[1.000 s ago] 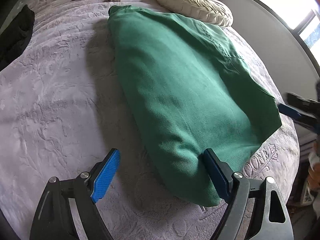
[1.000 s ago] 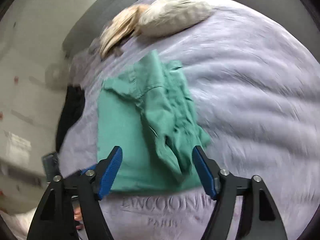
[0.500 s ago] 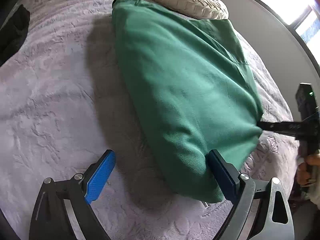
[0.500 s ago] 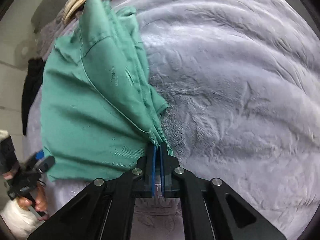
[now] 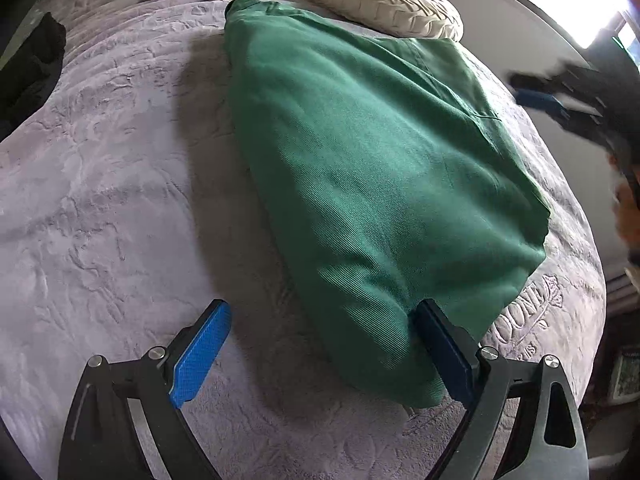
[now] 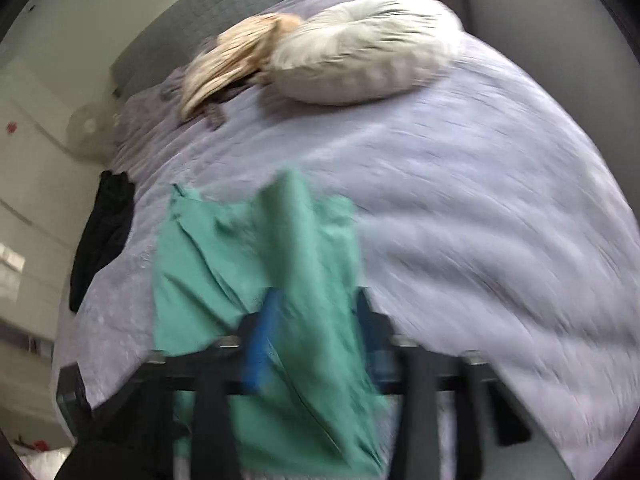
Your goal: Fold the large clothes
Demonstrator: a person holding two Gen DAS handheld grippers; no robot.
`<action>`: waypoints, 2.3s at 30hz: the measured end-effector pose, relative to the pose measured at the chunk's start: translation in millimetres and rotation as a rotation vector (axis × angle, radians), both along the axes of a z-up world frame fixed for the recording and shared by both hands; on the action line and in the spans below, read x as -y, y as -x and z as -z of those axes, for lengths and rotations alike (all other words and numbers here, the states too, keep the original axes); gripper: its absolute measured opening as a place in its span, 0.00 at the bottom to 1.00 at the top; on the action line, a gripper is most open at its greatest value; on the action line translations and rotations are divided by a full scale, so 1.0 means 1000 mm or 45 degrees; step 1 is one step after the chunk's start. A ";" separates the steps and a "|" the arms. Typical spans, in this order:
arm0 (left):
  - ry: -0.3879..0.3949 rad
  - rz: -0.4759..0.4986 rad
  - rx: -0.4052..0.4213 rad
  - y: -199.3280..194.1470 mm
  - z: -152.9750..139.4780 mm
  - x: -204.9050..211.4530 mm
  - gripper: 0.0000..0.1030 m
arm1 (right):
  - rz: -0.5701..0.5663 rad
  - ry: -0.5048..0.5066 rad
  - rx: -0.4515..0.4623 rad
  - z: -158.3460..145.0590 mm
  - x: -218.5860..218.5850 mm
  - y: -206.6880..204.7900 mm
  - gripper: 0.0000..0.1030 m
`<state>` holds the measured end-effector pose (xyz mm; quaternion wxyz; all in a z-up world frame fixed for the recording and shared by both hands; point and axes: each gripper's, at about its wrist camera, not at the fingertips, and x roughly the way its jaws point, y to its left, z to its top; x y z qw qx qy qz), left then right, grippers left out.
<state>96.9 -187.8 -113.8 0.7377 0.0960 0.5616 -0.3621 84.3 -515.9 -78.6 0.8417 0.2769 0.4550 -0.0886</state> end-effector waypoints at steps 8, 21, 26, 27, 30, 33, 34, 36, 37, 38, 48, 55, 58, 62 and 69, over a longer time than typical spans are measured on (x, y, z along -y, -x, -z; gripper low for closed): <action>-0.005 -0.028 -0.012 -0.001 0.001 0.001 0.91 | 0.006 0.068 -0.222 0.060 0.017 -0.053 0.13; -0.132 -0.099 -0.067 -0.006 -0.011 0.012 0.91 | 0.109 -0.331 -0.107 0.064 0.062 -0.006 0.27; -0.049 -0.128 -0.106 -0.016 -0.023 0.012 0.91 | 0.006 -0.424 -0.034 0.056 0.065 0.000 0.82; -0.007 -0.137 -0.126 -0.021 -0.024 0.010 0.91 | -0.038 -0.491 -0.031 0.062 0.064 -0.002 0.82; 0.092 -0.159 -0.219 -0.037 -0.016 0.008 0.91 | -0.073 -0.534 -0.097 0.083 0.065 -0.004 0.82; 0.114 -0.175 -0.345 -0.048 0.004 0.012 0.91 | -0.065 -0.612 -0.103 0.102 0.071 -0.008 0.82; 0.119 -0.178 -0.371 -0.050 0.009 0.014 0.91 | -0.066 -0.660 -0.099 0.109 0.073 -0.011 0.82; 0.136 -0.163 -0.432 -0.051 0.021 0.021 0.91 | -0.078 -0.691 -0.088 0.115 0.074 -0.016 0.82; 0.138 -0.158 -0.450 -0.051 0.025 0.025 0.91 | -0.106 -0.728 -0.070 0.119 0.074 -0.024 0.82; 0.139 -0.150 -0.461 -0.050 0.027 0.026 0.91 | -0.119 -0.744 -0.061 0.121 0.074 -0.029 0.82; -0.075 -0.087 -0.328 -0.034 0.034 0.065 0.94 | -0.143 -0.837 -0.015 0.134 0.069 -0.061 0.82; -0.079 -0.093 -0.327 -0.032 0.033 0.069 0.94 | -0.164 -0.829 -0.043 0.132 0.069 -0.063 0.82; -0.076 -0.093 -0.322 -0.030 0.032 0.065 0.94 | -0.160 -0.829 -0.041 0.132 0.066 -0.067 0.82; -0.076 -0.094 -0.322 -0.029 0.035 0.063 0.94 | -0.164 -0.821 -0.043 0.132 0.063 -0.070 0.82; -0.106 -0.091 -0.303 -0.026 0.037 0.070 0.97 | -0.213 -0.802 -0.040 0.126 0.048 -0.080 0.82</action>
